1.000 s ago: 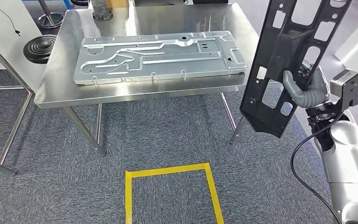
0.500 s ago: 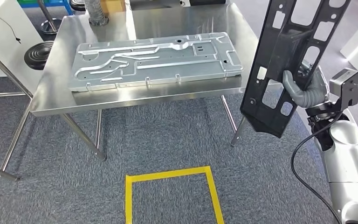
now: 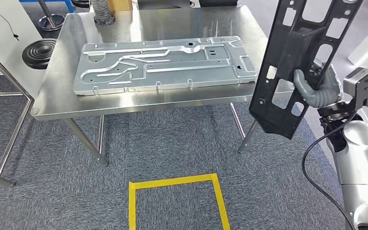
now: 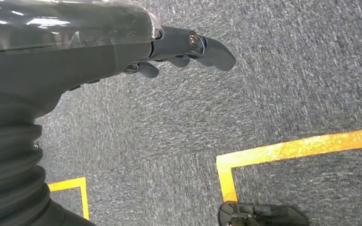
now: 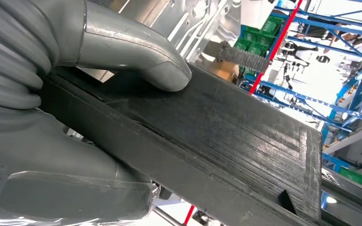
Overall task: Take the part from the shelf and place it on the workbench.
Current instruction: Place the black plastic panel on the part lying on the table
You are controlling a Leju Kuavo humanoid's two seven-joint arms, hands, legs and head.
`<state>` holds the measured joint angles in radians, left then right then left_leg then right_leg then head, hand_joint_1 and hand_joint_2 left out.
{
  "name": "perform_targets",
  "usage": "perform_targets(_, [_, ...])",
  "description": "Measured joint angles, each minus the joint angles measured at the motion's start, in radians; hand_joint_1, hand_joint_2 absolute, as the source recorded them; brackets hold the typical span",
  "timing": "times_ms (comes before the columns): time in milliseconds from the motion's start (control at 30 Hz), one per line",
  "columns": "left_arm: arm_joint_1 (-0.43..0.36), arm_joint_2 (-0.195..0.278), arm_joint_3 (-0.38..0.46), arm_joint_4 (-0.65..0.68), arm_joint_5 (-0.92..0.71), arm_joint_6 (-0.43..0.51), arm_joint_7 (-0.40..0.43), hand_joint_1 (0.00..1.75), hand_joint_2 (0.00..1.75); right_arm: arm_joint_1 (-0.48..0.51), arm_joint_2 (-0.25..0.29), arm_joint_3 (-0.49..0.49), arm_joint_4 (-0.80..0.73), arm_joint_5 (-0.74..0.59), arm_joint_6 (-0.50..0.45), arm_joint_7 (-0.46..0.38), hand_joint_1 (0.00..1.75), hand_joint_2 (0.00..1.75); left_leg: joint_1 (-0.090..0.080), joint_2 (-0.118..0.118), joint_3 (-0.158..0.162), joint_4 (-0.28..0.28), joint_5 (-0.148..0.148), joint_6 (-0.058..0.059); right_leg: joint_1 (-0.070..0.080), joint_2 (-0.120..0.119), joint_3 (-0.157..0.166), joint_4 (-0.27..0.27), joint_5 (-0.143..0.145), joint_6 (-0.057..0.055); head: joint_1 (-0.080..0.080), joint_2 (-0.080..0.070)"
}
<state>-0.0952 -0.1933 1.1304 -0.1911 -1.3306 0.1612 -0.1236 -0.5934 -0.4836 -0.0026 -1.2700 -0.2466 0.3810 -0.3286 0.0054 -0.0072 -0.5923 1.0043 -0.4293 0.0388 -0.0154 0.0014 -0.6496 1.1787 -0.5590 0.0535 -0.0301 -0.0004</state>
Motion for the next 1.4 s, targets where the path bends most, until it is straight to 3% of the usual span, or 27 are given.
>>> perform_targets(33, [0.0, 0.0, 0.0, 0.0, 0.0, 0.0, 0.0, 0.0, 1.75, 0.002, -0.001, 0.0, 0.001, -0.002, 0.0, 0.0, 1.71, 1.75, 0.0, 0.0, 0.002, 0.001, -0.003, 0.001, -0.001, 0.0, -0.04, 0.066, -0.019, 0.003, 0.0, 0.0])
perform_targets(67, [0.001, 0.0, 0.0, 0.0, -0.001, 0.0, 0.0, 0.0, 1.75, 0.005, -0.002, 0.0, 0.002, -0.003, 0.0, 0.0, 1.71, 1.75, 0.0, 0.0, 0.006, 0.001, -0.008, 0.002, -0.002, 0.0, -0.069, 0.106, -0.021, 0.005, 0.0, 0.0])
perform_targets(100, [0.001, 0.0, 0.0, 0.0, -0.001, 0.0, 0.0, 0.0, 1.75, 0.009, -0.004, 0.0, 0.003, -0.005, 0.0, 0.0, 1.71, 1.75, 0.0, 0.0, 0.011, 0.003, -0.013, 0.001, -0.004, 0.0, -0.079, 0.106, 0.0, 0.006, 0.0, 0.0])
perform_targets(167, [0.002, 0.0, -0.001, 0.0, -0.002, 0.0, -0.001, 0.0, 1.75, 0.013, -0.009, -0.001, 0.003, -0.007, 0.0, -0.001, 1.71, 1.75, 0.0, -0.002, 0.026, 0.008, -0.027, -0.003, -0.008, -0.002, -0.04, -0.007, 0.086, 0.006, 0.0, 0.0])
perform_targets(233, [0.001, 0.0, -0.001, 0.0, -0.002, -0.001, 0.0, 0.0, 1.75, 0.012, -0.014, -0.001, 0.004, -0.011, 0.0, -0.002, 1.71, 1.75, -0.003, -0.003, 0.036, 0.013, -0.041, -0.011, -0.005, -0.003, 0.013, -0.126, 0.138, -0.001, 0.0, 0.0])
perform_targets(267, [0.001, 0.0, -0.001, 0.0, -0.001, -0.001, 0.0, 0.0, 1.75, 0.013, -0.015, -0.002, 0.004, -0.012, 0.0, -0.003, 1.71, 1.75, -0.004, -0.003, 0.037, 0.013, -0.045, -0.016, -0.002, -0.003, 0.025, -0.154, 0.142, -0.006, 0.0, 0.0])
perform_targets(400, [0.0, 0.0, -0.001, 0.0, 0.0, 0.0, 0.0, 0.0, 1.75, 0.014, -0.015, -0.002, 0.006, -0.013, 0.001, -0.004, 1.71, 1.75, -0.005, 0.0, 0.038, 0.021, -0.062, -0.036, -0.003, 0.0, 0.034, -0.168, 0.132, -0.032, 0.0, 0.0])
perform_targets(467, [-0.001, 0.0, -0.001, 0.0, 0.0, 0.0, 0.0, 0.0, 1.75, 0.009, -0.015, -0.001, 0.008, -0.013, 0.002, -0.007, 1.71, 1.75, -0.003, 0.001, 0.0, 0.105, -0.104, -0.044, -0.006, -0.001, 0.045, -0.173, 0.127, -0.044, 0.0, 0.0])
perform_targets(533, [-0.001, 0.0, -0.001, 0.0, 0.0, 0.001, 0.001, 0.0, 1.75, 0.004, -0.015, 0.001, 0.012, -0.013, 0.003, -0.009, 1.71, 1.75, -0.002, 0.001, -0.079, 0.248, -0.155, -0.048, -0.004, -0.002, 0.052, -0.173, 0.12, -0.05, 0.0, 0.0])
perform_targets(567, [0.001, 0.0, -0.001, 0.0, 0.0, 0.001, 0.001, 0.0, 1.75, 0.004, -0.015, 0.002, 0.014, -0.013, 0.004, -0.009, 1.71, 1.75, -0.002, 0.001, -0.112, 0.296, -0.163, -0.048, -0.003, -0.001, 0.056, -0.173, 0.117, -0.051, 0.0, 0.0])
perform_targets(600, [0.001, 0.0, -0.001, 0.0, 0.0, 0.002, 0.001, 0.0, 1.75, 0.004, -0.015, 0.003, 0.017, -0.013, 0.004, -0.01, 1.71, 1.75, -0.002, 0.002, -0.128, 0.31, -0.15, -0.047, -0.001, -0.001, 0.061, -0.173, 0.112, -0.051, 0.0, 0.0])
perform_targets(633, [0.002, 0.0, -0.001, 0.0, 0.0, 0.002, 0.001, 0.0, 1.75, 0.004, -0.015, 0.004, 0.019, -0.014, 0.005, -0.01, 1.71, 1.75, -0.002, 0.002, -0.122, 0.279, -0.116, -0.045, -0.001, 0.0, 0.069, -0.172, 0.107, -0.05, 0.0, 0.0])
perform_targets(700, [0.002, 0.0, -0.001, 0.0, -0.001, 0.002, 0.001, 0.0, 1.75, 0.003, -0.015, 0.004, 0.022, -0.015, 0.007, -0.011, 1.71, 1.75, -0.003, 0.001, -0.07, 0.143, -0.028, -0.036, 0.001, 0.001, 0.085, -0.172, 0.096, -0.046, 0.0, 0.0])
perform_targets(767, [0.001, 0.0, -0.001, 0.0, -0.001, 0.002, 0.001, 0.0, 1.75, 0.0, -0.015, 0.005, 0.024, -0.016, 0.01, -0.013, 1.71, 1.75, -0.006, 0.001, -0.028, 0.041, 0.008, -0.027, 0.005, 0.002, 0.09, -0.171, 0.089, -0.038, 0.0, 0.0])
perform_targets(867, [0.001, 0.0, -0.001, 0.0, -0.001, 0.002, 0.001, 0.0, 1.75, -0.003, -0.018, 0.005, 0.027, -0.021, 0.012, -0.015, 1.71, 1.75, -0.008, 0.001, -0.019, 0.017, 0.003, -0.016, 0.003, 0.003, 0.088, -0.174, 0.085, -0.021, 0.0, 0.0])
perform_targets(933, [0.001, 0.0, -0.001, 0.0, -0.001, 0.003, 0.001, 0.0, 1.75, -0.007, -0.022, 0.005, 0.028, -0.025, 0.012, -0.017, 1.71, 1.75, -0.004, 0.0, -0.011, 0.006, 0.005, -0.006, 0.001, 0.002, 0.077, -0.145, 0.065, -0.011, 0.0, 0.0])
perform_targets(967, [-0.001, 0.0, -0.001, 0.0, -0.001, 0.003, 0.001, 0.0, 1.75, -0.01, -0.024, 0.005, 0.029, -0.026, 0.012, -0.018, 1.71, 1.75, -0.002, 0.0, -0.007, 0.002, 0.005, -0.002, -0.001, 0.001, 0.055, -0.101, 0.043, -0.007, 0.0, 0.0])
perform_targets(1033, [-0.002, 0.0, -0.001, 0.0, -0.001, 0.003, 0.0, 0.0, 1.75, -0.014, -0.026, 0.005, 0.031, -0.028, 0.012, -0.018, 1.71, 1.75, -0.003, 0.0, -0.003, 0.002, 0.001, 0.002, -0.002, 0.001, -0.021, 0.036, -0.01, 0.0, 0.0, 0.0])
perform_targets(1067, [-0.002, 0.0, -0.001, 0.0, -0.001, 0.003, 0.0, 0.0, 1.75, -0.013, -0.026, 0.006, 0.032, -0.029, 0.012, -0.019, 1.71, 1.75, -0.003, 0.0, -0.001, 0.003, -0.002, 0.003, -0.002, 0.001, -0.058, 0.093, -0.022, 0.002, 0.0, 0.0])
perform_targets(1100, [-0.001, 0.0, -0.001, 0.0, -0.001, 0.003, 0.0, 0.0, 1.75, -0.011, -0.026, 0.006, 0.033, -0.029, 0.013, -0.018, 1.71, 1.75, -0.003, 0.0, 0.002, 0.004, -0.007, 0.003, -0.002, 0.0, -0.08, 0.119, -0.016, 0.003, 0.0, 0.0])
perform_targets(1133, [0.0, 0.0, -0.001, 0.0, -0.001, 0.003, 0.0, 0.0, 1.75, -0.009, -0.027, 0.006, 0.035, -0.029, 0.013, -0.018, 1.71, 1.75, -0.003, -0.001, 0.007, 0.006, -0.012, 0.002, -0.003, 0.0, -0.081, 0.102, 0.012, 0.003, 0.0, 0.0])
perform_targets(1200, [-0.001, 0.0, -0.001, 0.0, -0.002, 0.003, 0.0, 0.0, 1.75, -0.011, -0.03, 0.006, 0.036, -0.029, 0.013, -0.018, 1.71, 1.75, -0.003, -0.002, 0.021, 0.011, -0.025, -0.001, -0.004, -0.001, -0.03, -0.03, 0.098, 0.0, 0.0, 0.0])
perform_targets(1233, [-0.001, 0.0, -0.001, 0.0, -0.002, 0.003, 0.0, 0.0, 1.75, -0.013, -0.032, 0.006, 0.037, -0.029, 0.013, -0.018, 1.71, 1.75, -0.005, -0.003, 0.026, 0.013, -0.032, -0.004, -0.002, -0.002, -0.001, -0.096, 0.127, -0.004, 0.0, 0.0])
perform_targets(1300, [-0.002, 0.0, -0.001, 0.0, -0.002, 0.003, 0.001, 0.0, 1.75, -0.017, -0.033, 0.006, 0.038, -0.03, 0.014, -0.018, 1.71, 1.75, -0.008, -0.003, 0.029, 0.014, -0.04, -0.013, 0.003, -0.002, 0.026, -0.158, 0.141, -0.013, 0.0, 0.0])
perform_targets(1400, [-0.003, -0.001, -0.001, 0.0, -0.002, 0.003, 0.001, 0.0, 1.75, -0.018, -0.034, 0.006, 0.039, -0.031, 0.015, -0.017, 1.71, 1.75, -0.011, -0.001, 0.033, 0.015, -0.05, -0.028, 0.001, 0.002, 0.032, -0.168, 0.134, -0.029, 0.0, 0.0])
